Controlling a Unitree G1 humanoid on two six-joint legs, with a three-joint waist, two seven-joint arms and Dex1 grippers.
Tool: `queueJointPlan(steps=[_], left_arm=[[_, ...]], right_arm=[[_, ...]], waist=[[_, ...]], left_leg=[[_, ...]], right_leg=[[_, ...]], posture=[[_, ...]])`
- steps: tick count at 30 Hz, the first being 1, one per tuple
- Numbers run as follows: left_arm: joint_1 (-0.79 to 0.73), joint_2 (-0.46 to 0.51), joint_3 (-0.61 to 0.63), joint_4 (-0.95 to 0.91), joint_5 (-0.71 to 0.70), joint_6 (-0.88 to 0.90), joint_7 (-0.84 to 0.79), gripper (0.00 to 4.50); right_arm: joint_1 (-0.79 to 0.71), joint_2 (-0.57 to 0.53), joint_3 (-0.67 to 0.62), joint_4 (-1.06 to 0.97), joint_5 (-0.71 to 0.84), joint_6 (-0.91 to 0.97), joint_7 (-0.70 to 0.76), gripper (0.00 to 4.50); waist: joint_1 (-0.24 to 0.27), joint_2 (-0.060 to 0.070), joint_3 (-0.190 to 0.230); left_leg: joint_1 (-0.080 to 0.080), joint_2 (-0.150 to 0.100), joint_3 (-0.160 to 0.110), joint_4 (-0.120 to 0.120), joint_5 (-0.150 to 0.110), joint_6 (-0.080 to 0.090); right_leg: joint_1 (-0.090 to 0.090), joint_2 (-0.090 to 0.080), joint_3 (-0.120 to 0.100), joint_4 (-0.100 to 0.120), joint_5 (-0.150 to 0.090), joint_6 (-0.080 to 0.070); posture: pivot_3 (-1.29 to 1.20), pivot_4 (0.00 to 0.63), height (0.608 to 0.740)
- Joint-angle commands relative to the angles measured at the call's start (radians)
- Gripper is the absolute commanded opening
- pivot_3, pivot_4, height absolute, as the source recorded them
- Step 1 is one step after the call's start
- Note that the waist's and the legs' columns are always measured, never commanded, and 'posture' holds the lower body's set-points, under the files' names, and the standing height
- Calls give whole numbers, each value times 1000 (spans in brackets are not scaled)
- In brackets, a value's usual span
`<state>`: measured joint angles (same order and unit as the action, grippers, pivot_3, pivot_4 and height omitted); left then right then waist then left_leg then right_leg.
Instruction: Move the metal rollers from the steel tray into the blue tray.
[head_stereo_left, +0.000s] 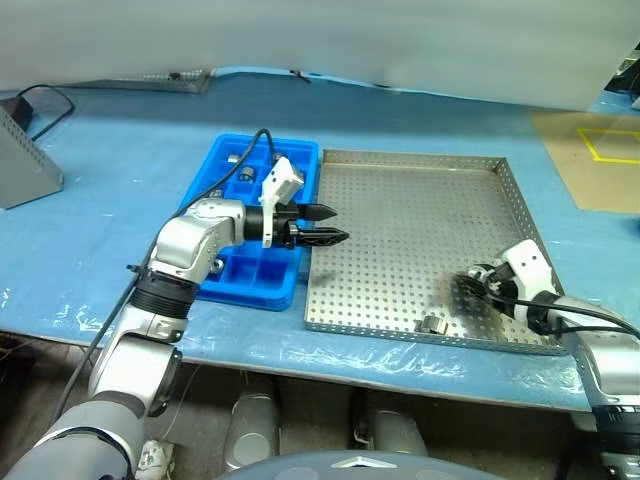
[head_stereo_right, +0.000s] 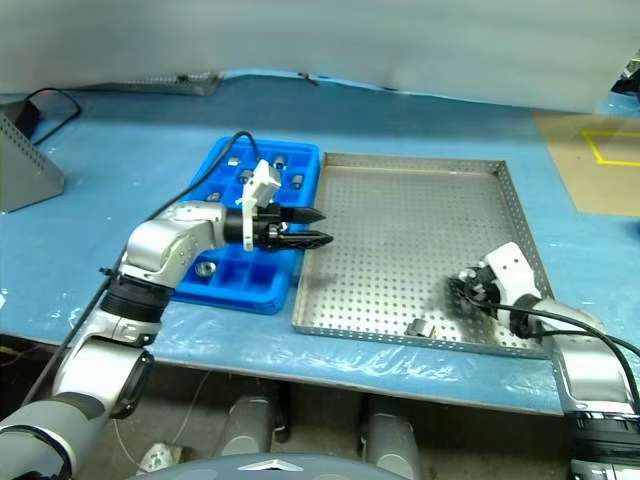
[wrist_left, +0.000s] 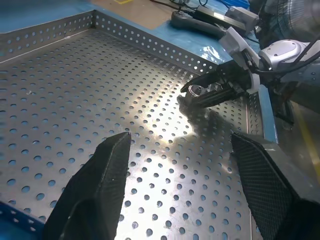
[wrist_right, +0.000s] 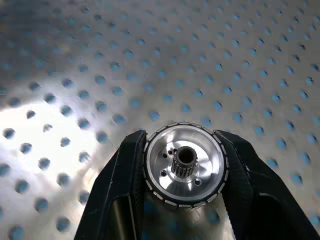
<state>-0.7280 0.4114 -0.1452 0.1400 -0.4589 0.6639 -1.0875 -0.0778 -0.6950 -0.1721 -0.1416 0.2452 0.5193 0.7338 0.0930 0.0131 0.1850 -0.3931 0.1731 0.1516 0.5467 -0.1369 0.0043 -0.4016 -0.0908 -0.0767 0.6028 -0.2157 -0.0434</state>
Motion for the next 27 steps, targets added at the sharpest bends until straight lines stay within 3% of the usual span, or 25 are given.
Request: queueJointPlan(steps=[1, 7, 10, 13, 18, 27], left_arm=[[14, 64, 70, -26, -18, -17, -19, 3356], [105, 179, 144, -92, -19, -11, 5, 3356], [193, 232, 205, -201, -58, 38, 34, 3356], [310, 279, 284, -307, -93, 81, 77, 3356], [432, 284, 362, -448, -154, 147, 169, 3356], [485, 282, 376, -531, -218, 193, 260, 3356]], right_arm=[[-164, 28, 95, -143, 67, 54, 41, 1650], [-401, 132, 321, -133, 61, 59, 128, 1650], [-476, 169, 381, -62, 54, 21, 182, 1650], [-532, 215, 439, 20, 27, -32, 216, 1650], [-569, 258, 483, 96, 10, -92, 277, 1650], [-556, 336, 511, 176, -19, -111, 274, 1650]], waist=[[-1, 0, 0], [28, 0, 0], [46, 0, 0], [67, -1, 0], [110, -1, 0], [176, -1, 0]], left_leg=[[0, 0, 0, 0, 0, 0], [-1, 1, -1, -2, 1, -2], [-9, 1, -1, -1, 0, 0], [-13, 0, -2, 0, -1, 1], [-11, 2, -3, -1, 0, -1], [-8, 2, -3, -1, 1, -2]], right_leg=[[0, 0, 0, 0, 0, 0], [-1, 1, -1, 2, 2, -9], [-8, 0, -1, 2, 2, -9], [-10, -2, -2, 2, 2, -9], [-10, -2, -2, 4, 2, -9], [-8, -1, -1, 5, 2, -9]], posture=[[132, 150, 740], [262, 150, 740], [262, 150, 740], [441, 150, 740], [494, 150, 740], [535, 150, 740]])
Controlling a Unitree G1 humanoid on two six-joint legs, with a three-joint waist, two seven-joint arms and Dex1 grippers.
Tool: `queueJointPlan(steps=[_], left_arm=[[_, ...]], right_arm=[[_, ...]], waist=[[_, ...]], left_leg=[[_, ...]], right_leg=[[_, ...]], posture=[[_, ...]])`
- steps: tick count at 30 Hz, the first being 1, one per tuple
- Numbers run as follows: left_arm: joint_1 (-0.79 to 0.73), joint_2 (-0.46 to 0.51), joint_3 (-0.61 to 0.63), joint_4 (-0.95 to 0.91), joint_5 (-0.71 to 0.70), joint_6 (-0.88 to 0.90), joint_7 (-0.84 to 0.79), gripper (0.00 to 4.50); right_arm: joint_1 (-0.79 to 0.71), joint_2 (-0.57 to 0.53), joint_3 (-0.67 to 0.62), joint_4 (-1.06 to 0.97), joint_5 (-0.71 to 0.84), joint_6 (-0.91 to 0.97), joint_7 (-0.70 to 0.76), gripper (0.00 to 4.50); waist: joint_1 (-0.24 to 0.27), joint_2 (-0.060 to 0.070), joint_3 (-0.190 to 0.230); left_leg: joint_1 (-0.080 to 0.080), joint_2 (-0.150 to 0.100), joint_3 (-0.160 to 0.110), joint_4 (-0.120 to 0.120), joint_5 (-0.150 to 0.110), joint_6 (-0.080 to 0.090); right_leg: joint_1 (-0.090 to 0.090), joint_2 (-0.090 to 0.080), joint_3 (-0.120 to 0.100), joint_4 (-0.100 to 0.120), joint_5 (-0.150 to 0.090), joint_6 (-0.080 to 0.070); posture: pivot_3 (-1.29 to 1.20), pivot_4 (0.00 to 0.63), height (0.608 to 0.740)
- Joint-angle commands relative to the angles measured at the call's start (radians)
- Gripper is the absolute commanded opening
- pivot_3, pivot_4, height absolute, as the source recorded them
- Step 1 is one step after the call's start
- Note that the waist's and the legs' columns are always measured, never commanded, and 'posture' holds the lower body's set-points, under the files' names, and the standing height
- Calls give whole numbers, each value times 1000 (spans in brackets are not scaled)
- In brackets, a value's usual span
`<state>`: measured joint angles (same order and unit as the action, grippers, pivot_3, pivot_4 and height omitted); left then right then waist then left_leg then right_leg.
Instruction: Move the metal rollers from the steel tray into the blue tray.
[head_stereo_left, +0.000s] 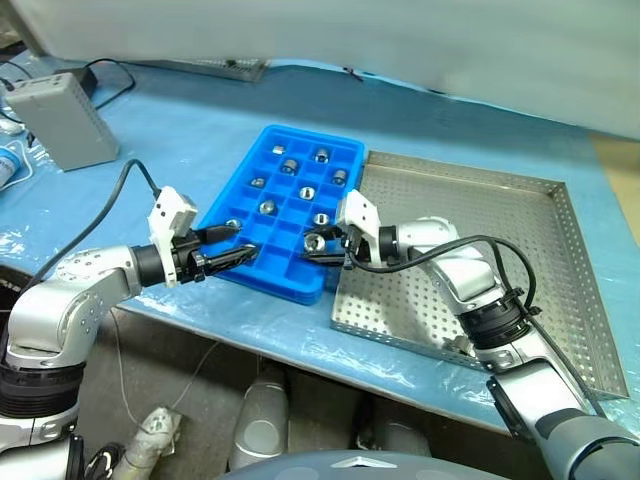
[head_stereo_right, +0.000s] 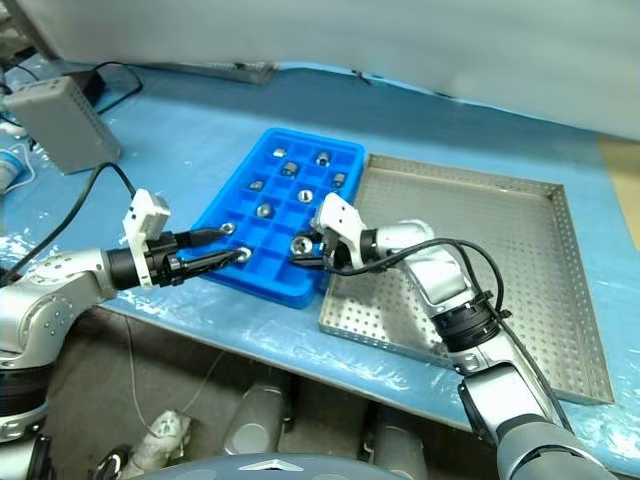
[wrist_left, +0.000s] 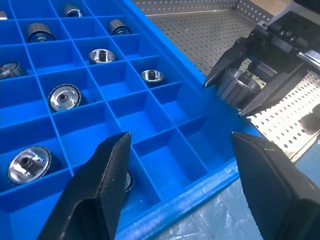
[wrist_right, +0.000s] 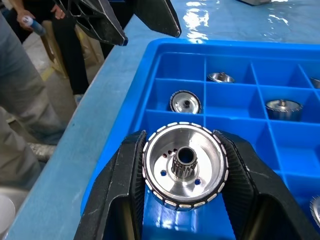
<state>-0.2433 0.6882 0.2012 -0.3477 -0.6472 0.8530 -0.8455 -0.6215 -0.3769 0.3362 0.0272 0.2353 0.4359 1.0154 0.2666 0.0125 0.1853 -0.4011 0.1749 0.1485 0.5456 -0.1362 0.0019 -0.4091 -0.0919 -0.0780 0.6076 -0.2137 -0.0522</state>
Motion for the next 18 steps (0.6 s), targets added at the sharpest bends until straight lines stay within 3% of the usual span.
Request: queueJointPlan(steps=[1, 5, 6, 9, 13, 18], left_arm=[[-1, 3, 22, -43, -30, 3, 23, 3356], [-22, -2, -2, -30, -35, -2, 34, 3356], [-31, -2, -9, -20, -33, -5, 31, 3356], [-53, -3, -28, 6, -25, -17, 21, 3356], [-94, -13, -64, 46, -19, -32, 4, 3356], [-186, -43, -148, 152, 17, -85, -54, 3356]], right_arm=[[-13, 22, 5, 17, -14, -28, -7, 1650], [10, 6, 22, 43, -50, -63, 7, 1650], [18, 1, 21, 41, -52, -65, 10, 2374], [26, 2, 1, 26, -40, -28, 1, 3264], [28, -13, -34, -16, -38, -6, -29, 3264], [78, -125, -128, -187, 11, 79, -26, 3264]], waist=[[6, 0, 0], [22, 0, 0], [26, 0, 0], [31, 0, 0], [29, 0, 0], [27, 0, 0]], left_leg=[[0, 0, 0, 0, 0, 0], [0, 0, 0, 0, 0, 0], [0, 0, 0, 0, 0, 0], [0, 0, 0, 0, 0, -1], [1, 0, 0, 0, 1, -1], [1, 0, 0, 0, 1, -2]], right_leg=[[0, 0, 0, 0, 0, 0], [0, 0, 1, 0, 0, 0], [0, 0, 1, 0, 0, 0], [0, 1, 1, 0, 0, 0], [0, 1, 2, 0, 0, 1], [0, 2, 3, 0, 0, 1]], posture=[[524, 150, 740], [515, 150, 740], [506, 150, 740], [486, 150, 740], [436, 150, 740], [299, 150, 740]])
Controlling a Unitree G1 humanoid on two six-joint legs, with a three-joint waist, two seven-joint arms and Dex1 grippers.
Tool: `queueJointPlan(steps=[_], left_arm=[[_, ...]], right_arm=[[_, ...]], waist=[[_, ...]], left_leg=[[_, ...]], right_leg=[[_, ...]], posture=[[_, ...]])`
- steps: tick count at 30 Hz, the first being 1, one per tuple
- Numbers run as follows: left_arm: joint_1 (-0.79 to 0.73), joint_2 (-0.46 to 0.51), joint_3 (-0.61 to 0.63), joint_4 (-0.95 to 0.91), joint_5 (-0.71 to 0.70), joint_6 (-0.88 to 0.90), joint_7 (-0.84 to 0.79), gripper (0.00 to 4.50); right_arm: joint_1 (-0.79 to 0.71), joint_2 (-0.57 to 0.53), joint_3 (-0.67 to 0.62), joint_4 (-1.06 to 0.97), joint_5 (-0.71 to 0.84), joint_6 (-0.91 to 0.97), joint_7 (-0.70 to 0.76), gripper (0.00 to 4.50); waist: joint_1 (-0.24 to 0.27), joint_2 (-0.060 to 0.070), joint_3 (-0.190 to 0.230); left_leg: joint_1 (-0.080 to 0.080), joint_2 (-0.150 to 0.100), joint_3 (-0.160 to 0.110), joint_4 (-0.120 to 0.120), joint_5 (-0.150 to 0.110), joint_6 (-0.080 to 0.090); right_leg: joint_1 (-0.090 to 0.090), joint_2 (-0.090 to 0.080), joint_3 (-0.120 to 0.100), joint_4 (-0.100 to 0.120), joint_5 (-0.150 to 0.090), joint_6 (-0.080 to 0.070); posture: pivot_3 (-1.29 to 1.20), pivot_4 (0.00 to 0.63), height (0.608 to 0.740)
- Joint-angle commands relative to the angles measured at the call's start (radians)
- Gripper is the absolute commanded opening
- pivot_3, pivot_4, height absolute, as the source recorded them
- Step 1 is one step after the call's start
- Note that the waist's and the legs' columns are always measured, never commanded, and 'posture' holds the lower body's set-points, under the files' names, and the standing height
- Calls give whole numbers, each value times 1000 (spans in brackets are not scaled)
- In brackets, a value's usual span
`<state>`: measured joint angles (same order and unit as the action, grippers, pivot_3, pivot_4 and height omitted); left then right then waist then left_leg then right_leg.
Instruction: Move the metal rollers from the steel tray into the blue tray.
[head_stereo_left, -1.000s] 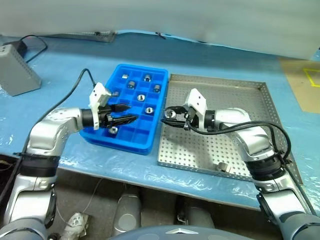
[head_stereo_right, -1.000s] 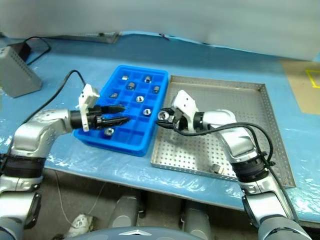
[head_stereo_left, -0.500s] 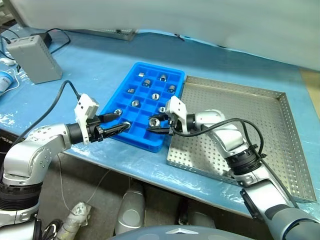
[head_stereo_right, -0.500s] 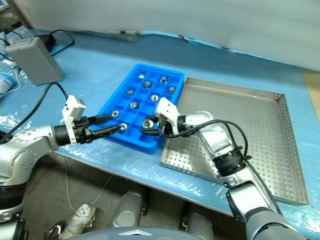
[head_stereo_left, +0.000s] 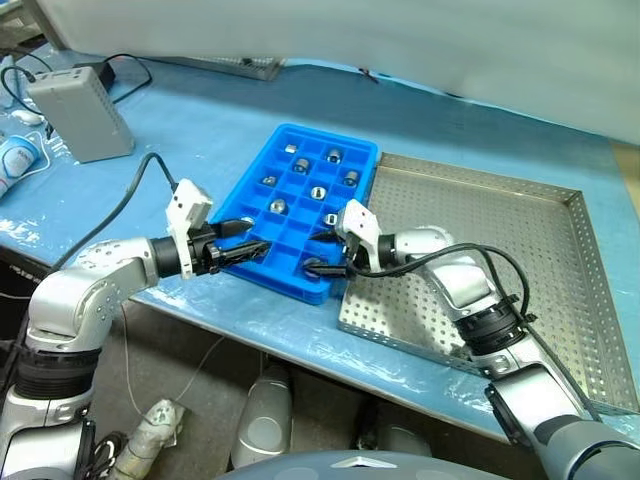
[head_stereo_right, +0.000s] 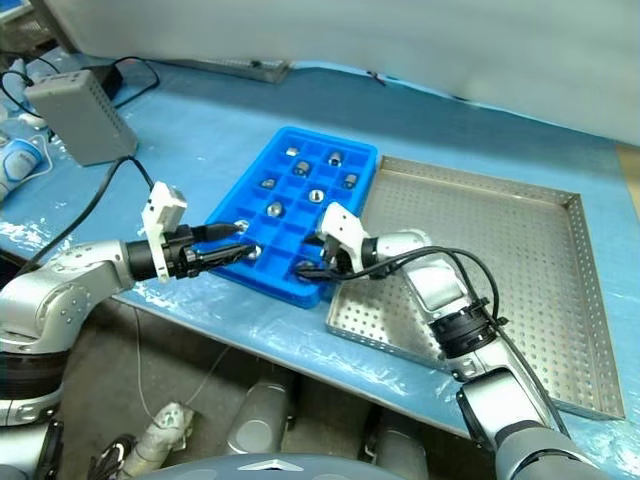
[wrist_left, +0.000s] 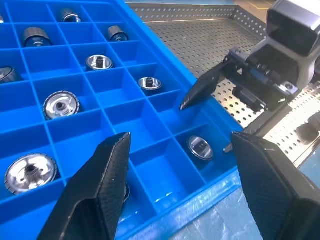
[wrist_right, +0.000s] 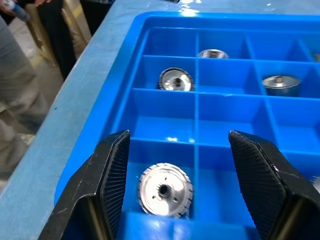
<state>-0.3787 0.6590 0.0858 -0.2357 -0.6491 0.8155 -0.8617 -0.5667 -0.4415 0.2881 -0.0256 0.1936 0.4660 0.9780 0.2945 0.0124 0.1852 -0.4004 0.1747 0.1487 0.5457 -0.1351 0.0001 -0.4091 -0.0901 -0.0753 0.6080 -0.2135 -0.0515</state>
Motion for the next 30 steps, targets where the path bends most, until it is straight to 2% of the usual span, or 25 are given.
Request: queueJointPlan(steps=[1, 4, 8, 13, 21, 30], left_arm=[[-78, -25, -55, 73, 30, -64, -54, 3356], [-144, -62, -112, 160, 65, -111, -100, 3356], [-225, -135, -180, 277, 109, -177, -160, 3356], [-278, -199, -227, 370, 148, -232, -219, 3356], [-287, -248, -239, 388, 169, -244, -235, 3356], [-291, -256, -233, 348, 171, -210, -210, 3356]], right_arm=[[47, -103, -109, -189, 72, 78, 20, 3264], [123, -225, -185, -323, 125, 148, 51, 3264], [282, -433, -256, -458, 115, 142, 111, 3264], [475, -590, -360, -589, 137, 139, 155, 3264], [719, -623, -482, -535, 79, 56, 116, 3264], [737, -595, -479, -412, 59, 4, 75, 3264]], waist=[[-1, 0, 0], [-9, 0, 0], [-28, 0, 0], [-84, -1, -1], [-141, -1, -1], [-148, -1, -1]], left_leg=[[0, 0, 0, 0, 0, 0], [0, -1, 0, 1, 0, 0], [2, -1, 1, 0, 0, 1], [3, -1, 2, 1, -1, 1], [4, -1, 3, 1, -1, 2], [4, -2, 2, 3, -2, 4]], right_leg=[[0, 0, 0, 0, 0, 0], [1, 0, 2, -1, 0, 2], [2, 1, 4, -1, -2, 8], [2, 1, 4, -2, -3, 9], [4, 1, 3, -4, -3, 9], [6, 0, 1, -5, -3, 9]], posture=[[282, 150, 740], [213, 150, 740], [118, 150, 740], [46, 150, 740], [20, 150, 740], [34, 150, 740]])
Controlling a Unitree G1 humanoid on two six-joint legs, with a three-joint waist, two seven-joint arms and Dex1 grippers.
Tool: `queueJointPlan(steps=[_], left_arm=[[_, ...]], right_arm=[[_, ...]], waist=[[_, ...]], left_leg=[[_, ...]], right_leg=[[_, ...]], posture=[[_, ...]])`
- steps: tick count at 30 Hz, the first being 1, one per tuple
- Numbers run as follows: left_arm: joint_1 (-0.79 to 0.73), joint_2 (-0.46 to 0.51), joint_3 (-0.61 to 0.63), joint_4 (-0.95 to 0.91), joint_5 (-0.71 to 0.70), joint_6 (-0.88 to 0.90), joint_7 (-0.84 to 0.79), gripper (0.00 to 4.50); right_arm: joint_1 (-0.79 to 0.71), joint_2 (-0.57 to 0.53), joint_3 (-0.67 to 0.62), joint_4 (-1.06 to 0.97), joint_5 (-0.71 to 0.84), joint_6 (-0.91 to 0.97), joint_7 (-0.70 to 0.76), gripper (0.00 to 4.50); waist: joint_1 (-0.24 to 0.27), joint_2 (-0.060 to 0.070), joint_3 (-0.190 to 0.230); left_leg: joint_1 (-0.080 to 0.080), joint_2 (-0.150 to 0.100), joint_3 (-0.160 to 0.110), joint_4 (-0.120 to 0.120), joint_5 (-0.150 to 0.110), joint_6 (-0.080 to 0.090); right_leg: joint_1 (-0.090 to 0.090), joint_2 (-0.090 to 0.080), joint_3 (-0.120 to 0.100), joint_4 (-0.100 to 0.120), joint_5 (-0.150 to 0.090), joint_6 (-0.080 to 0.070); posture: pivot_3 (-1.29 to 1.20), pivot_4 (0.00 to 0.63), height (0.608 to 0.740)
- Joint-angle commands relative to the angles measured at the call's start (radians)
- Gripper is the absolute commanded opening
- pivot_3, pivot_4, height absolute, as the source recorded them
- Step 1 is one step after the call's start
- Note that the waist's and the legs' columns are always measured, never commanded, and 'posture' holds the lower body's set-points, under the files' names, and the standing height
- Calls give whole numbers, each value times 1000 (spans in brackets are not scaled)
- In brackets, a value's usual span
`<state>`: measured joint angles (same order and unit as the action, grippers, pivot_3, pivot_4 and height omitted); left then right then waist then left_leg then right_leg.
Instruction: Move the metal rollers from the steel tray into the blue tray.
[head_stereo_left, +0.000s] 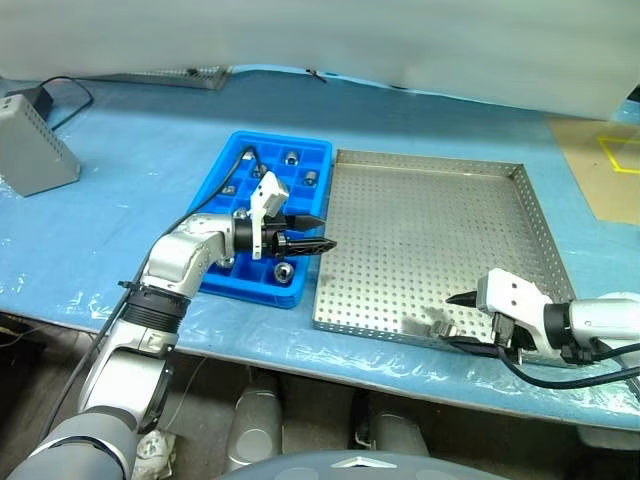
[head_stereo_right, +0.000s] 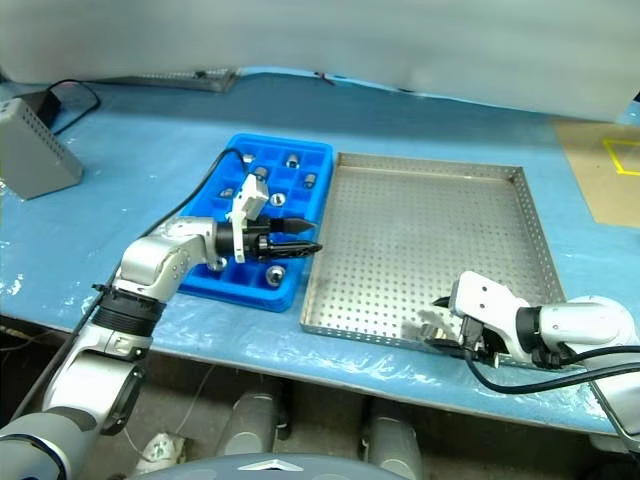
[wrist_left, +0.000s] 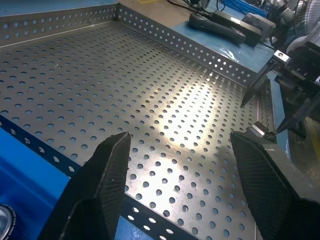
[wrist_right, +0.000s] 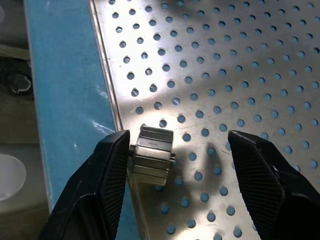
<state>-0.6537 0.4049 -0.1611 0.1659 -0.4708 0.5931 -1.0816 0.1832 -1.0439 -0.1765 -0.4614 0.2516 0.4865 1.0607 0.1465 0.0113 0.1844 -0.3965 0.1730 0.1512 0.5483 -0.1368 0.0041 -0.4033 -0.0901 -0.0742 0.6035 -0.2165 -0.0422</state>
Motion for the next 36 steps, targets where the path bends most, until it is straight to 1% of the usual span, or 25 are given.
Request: queueJointPlan(steps=[1, 10, 15, 27, 36], left_arm=[[-17, -2, 16, -63, -10, 22, 15, 3356], [-9, 8, 30, -132, -28, 85, 51, 3356], [3, 2, 26, -156, -32, 96, 68, 3356], [-5, 7, 33, -162, -42, 113, 70, 3356], [1, 7, 30, -178, -48, 124, 80, 3356]], right_arm=[[-14, 6, -10, 30, -2, -22, -8, 3264], [-9, 10, 20, -10, 11, -1, -16, 3264], [-42, 9, 37, 25, -10, -13, -30, 3264], [-123, 71, 84, 135, -81, -96, -128, 3264], [-154, 72, 71, 150, -48, -83, -105, 3264]], waist=[[0, 0, 0], [1, 0, 0], [1, 0, 0], [1, 0, 0], [0, 0, 0]], left_leg=[[0, 0, 0, 0, 0, 0], [1, 1, 0, 1, -1, 1], [1, 0, 0, 2, -1, 1], [1, 1, 0, 2, -1, 1], [1, 1, 0, 2, -1, 1]], right_leg=[[0, 0, 0, 0, 0, 0], [2, 0, -1, 0, 0, 0], [3, 0, -1, 0, 0, 0], [3, 0, -1, 0, 0, 0], [3, 0, -1, 0, 0, -1]], posture=[[34, 150, 740], [54, 150, 740], [56, 150, 740], [59, 150, 740], [72, 150, 740]])
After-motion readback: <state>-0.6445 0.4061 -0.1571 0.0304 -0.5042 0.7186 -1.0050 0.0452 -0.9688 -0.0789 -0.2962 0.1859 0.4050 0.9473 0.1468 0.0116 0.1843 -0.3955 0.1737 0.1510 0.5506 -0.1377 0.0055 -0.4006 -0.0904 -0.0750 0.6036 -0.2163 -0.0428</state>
